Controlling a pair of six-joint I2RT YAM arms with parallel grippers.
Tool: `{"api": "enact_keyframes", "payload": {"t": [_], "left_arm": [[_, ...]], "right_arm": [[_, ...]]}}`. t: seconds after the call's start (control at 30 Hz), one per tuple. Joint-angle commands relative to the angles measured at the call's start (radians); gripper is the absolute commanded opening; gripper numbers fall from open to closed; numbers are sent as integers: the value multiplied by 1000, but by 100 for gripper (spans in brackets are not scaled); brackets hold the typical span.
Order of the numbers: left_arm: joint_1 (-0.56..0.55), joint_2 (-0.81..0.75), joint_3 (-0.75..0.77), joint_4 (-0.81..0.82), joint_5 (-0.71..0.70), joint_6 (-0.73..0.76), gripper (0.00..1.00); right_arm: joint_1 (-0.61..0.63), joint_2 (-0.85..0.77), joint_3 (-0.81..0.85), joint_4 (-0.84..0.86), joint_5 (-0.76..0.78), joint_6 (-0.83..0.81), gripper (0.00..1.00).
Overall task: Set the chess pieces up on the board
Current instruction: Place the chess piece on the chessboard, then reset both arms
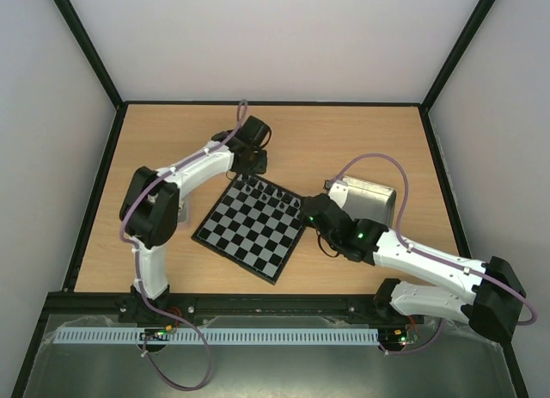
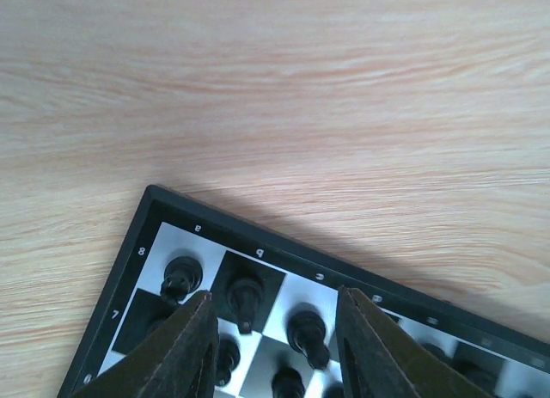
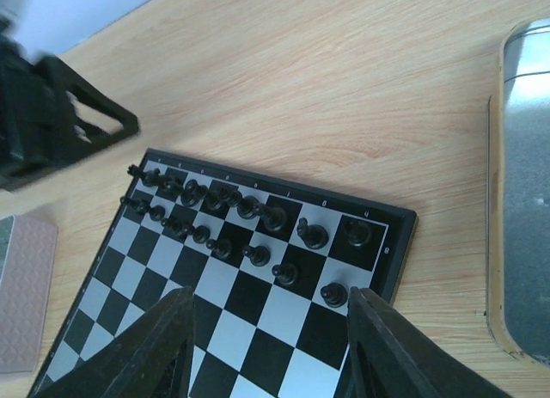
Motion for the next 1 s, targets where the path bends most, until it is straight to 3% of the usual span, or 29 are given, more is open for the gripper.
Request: {"api": "enact_keyframes", "payload": {"t": [0.0, 0.17, 0.27, 0.4, 0.47, 0.5, 0.67, 0.9, 0.97], "left_arm": [[2, -142, 12, -22, 20, -10, 41], [2, -323, -107, 21, 19, -51, 47], [1, -474, -233, 63, 5, -78, 56], [2, -728, -431, 97, -36, -104, 75], [4, -849, -506, 93, -44, -105, 94], [3, -907, -537, 84, -50, -105, 98], [3, -1168, -614, 6, -102, -104, 99], [3, -1450, -608, -89, -170, -99, 99], [3, -1496, -582, -120, -195, -96, 99]], "right_arm": [[-3, 33, -2, -15, -33, -6, 47], [-4, 119, 21, -40, -76, -14, 43], [-4, 123, 31, -50, -80, -24, 43], [-8, 71, 40, -103, -9, -41, 49], [-9, 31, 45, -144, 35, -51, 53], [-10, -2, 49, -169, 61, -55, 55], [-9, -161, 69, -277, 172, -102, 65], [-9, -430, 140, -406, 279, -181, 99], [-10, -503, 167, -432, 302, -202, 99]]}}
